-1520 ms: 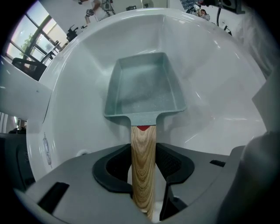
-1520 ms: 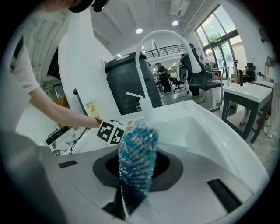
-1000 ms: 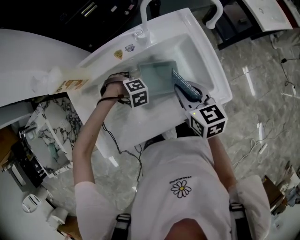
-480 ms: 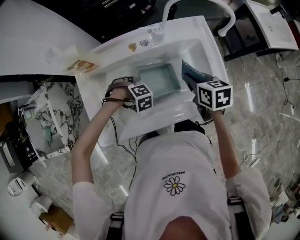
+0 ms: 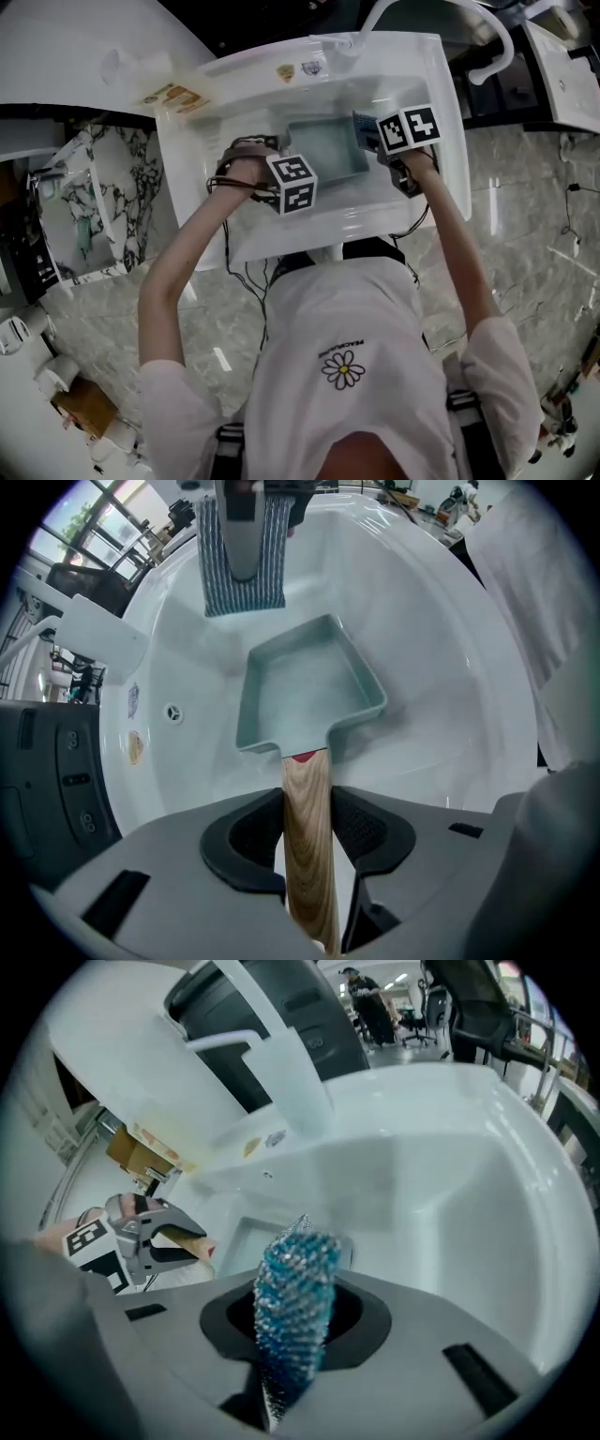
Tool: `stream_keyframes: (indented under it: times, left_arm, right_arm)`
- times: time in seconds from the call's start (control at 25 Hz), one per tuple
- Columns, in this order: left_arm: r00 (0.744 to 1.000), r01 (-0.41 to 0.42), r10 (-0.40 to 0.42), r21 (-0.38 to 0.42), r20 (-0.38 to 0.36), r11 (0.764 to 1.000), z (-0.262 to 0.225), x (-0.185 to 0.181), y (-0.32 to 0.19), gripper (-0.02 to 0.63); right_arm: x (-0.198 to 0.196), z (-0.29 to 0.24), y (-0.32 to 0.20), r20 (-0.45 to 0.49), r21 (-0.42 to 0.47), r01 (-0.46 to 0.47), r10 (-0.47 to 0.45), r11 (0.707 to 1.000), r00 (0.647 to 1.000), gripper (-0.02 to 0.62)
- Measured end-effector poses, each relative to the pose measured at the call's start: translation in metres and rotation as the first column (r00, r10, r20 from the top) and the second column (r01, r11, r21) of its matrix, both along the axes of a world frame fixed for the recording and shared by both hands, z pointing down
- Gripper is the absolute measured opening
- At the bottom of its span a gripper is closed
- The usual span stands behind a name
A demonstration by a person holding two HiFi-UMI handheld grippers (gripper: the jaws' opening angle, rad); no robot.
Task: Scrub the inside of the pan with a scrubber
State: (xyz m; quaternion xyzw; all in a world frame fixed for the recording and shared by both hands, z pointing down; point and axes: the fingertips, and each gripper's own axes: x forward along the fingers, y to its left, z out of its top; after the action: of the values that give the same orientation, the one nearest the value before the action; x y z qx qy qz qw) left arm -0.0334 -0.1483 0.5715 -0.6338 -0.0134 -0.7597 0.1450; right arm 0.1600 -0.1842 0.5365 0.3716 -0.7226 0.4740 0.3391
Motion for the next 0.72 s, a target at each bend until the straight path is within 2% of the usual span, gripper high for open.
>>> stream_keyframes:
  times: [0.16,0.32,0.4,0.72]
  left_arm:
    - [1.000,0.008,-0.008,-0.002,-0.014,1.000,0.000,0.000,0.004,0.166]
    - [0.999,0.015,-0.015,0.000,-0.029,1.000,0.000,0.001,0.004,0.166]
    - [0.999,0.014,-0.014,0.001,-0.029,1.000,0.000,0.002,0.003,0.165]
    - [0.999,0.010,-0.009,0.018,-0.051,1.000,0.000,0.001,0.002,0.166]
  right_arm:
    - [-0.012,0.049,-0.002,-0.027,-0.172,0.061,-0.067,0.983,0.997,0.058]
    - [-0.011,0.090,-0.003,-0.148,-0.272,0.120,-0.165,0.955,0.975,0.057]
    - [-0.013,0.104,-0.004,-0.175,-0.302,0.129,-0.188,0.945,0.966,0.057]
    - [-0.032,0.118,-0.013,-0.147,-0.343,0.067,-0.124,0.937,0.981,0.057]
